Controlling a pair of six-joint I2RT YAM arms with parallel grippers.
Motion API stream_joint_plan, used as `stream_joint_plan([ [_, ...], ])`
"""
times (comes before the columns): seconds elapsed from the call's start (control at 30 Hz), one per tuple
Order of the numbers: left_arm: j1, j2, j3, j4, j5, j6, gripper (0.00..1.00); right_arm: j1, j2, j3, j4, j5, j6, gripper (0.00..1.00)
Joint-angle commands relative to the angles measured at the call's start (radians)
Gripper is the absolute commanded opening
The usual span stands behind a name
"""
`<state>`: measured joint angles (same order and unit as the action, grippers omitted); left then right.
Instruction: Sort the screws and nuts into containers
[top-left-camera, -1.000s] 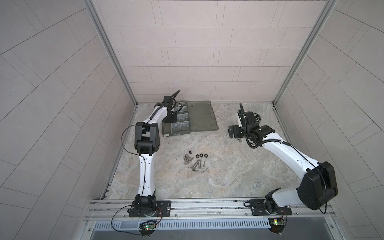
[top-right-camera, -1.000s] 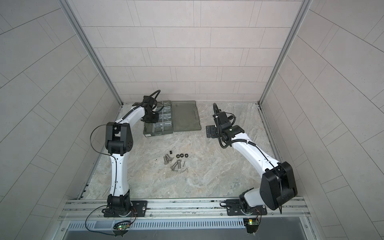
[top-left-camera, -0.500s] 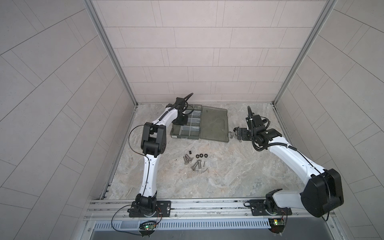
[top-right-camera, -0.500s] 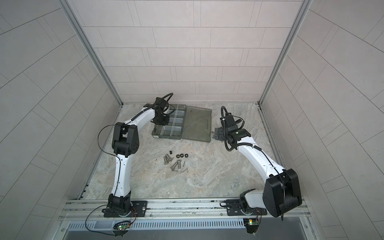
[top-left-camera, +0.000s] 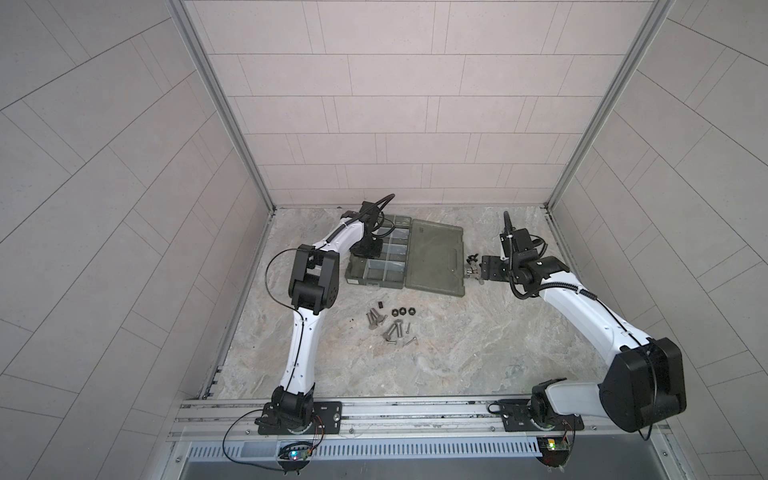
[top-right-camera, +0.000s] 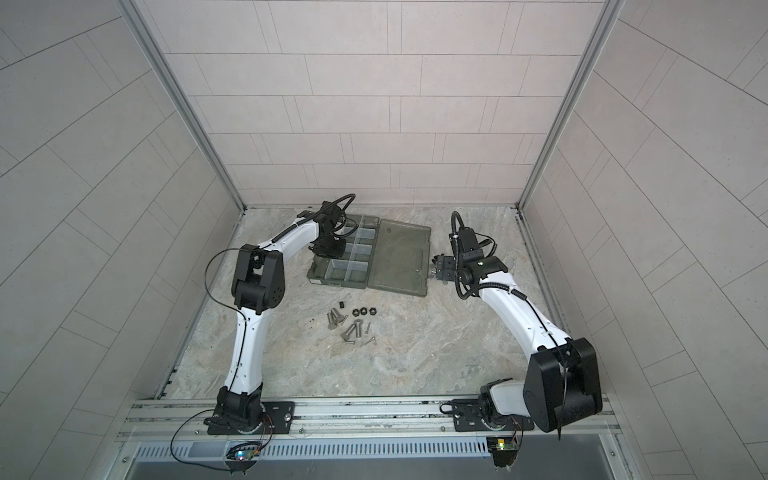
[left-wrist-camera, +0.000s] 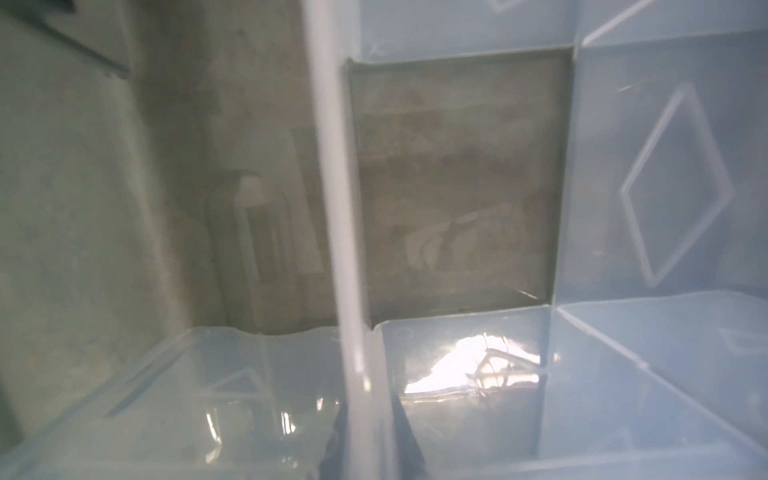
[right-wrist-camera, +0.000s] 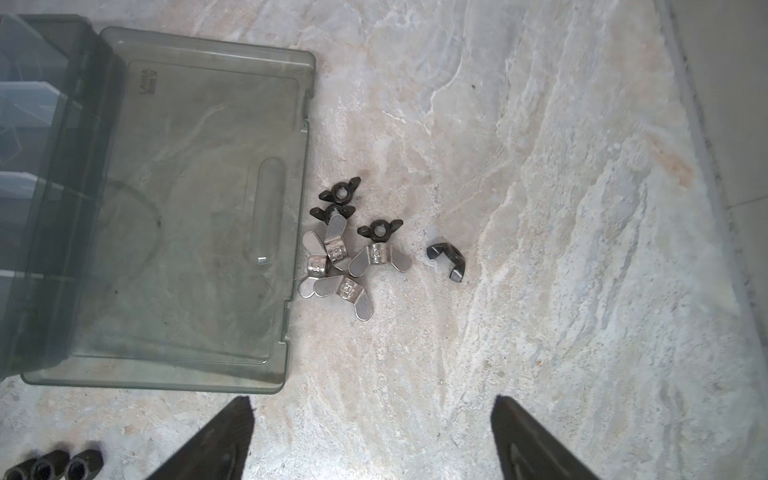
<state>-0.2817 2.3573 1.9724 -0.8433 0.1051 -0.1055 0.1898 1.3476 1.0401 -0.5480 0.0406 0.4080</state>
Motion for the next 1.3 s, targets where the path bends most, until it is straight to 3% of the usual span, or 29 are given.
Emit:
stream_joint_plan([
  [0.0,0.003,-0.016,-0.038,-0.048,-0.005,-0.025,0.15,-0.044,0.044,0.015,-0.042,-0.060,0.067,0.85],
  [0.2,0.000,-0.042,-0.062,-0.041,0.030,-0.048,0.15,-0.054,0.150,0.141,-0.184,-0.010,0.045,0.79],
  [0.23,-0.001,-0.047,-0.066,-0.040,0.039,-0.051,0.17,-0.055,0.170,0.173,-0.223,0.014,0.049,0.83],
  [0.27,-0.001,-0.053,-0.072,-0.038,0.050,-0.052,0.19,-0.054,0.189,0.200,-0.256,0.037,0.053,0.97],
  [0.33,-0.003,-0.064,-0.082,-0.038,0.056,-0.056,0.19,-0.056,0.231,0.237,-0.307,0.090,0.079,0.99],
  [0.57,-0.005,-0.109,-0.140,-0.021,0.078,-0.101,0.19,-0.108,0.305,0.228,-0.296,-0.062,0.148,0.96],
  [0.77,-0.011,-0.147,-0.159,0.000,0.117,-0.115,0.40,-0.105,0.285,0.202,-0.237,-0.161,0.156,0.90],
  [0.93,-0.024,-0.219,-0.167,0.023,0.120,-0.124,0.64,-0.068,0.285,0.256,-0.281,-0.156,0.106,0.94],
  [0.97,-0.028,-0.238,-0.167,0.023,0.117,-0.122,0.65,-0.059,0.288,0.275,-0.304,-0.150,0.103,0.99],
  [1.13,-0.047,-0.365,-0.232,0.027,0.093,-0.114,0.65,-0.017,0.268,0.308,-0.358,-0.120,0.090,0.99],
  [1.27,-0.070,-0.513,-0.389,0.026,0.079,-0.137,0.65,0.018,0.209,0.308,-0.383,-0.096,0.069,0.99],
])
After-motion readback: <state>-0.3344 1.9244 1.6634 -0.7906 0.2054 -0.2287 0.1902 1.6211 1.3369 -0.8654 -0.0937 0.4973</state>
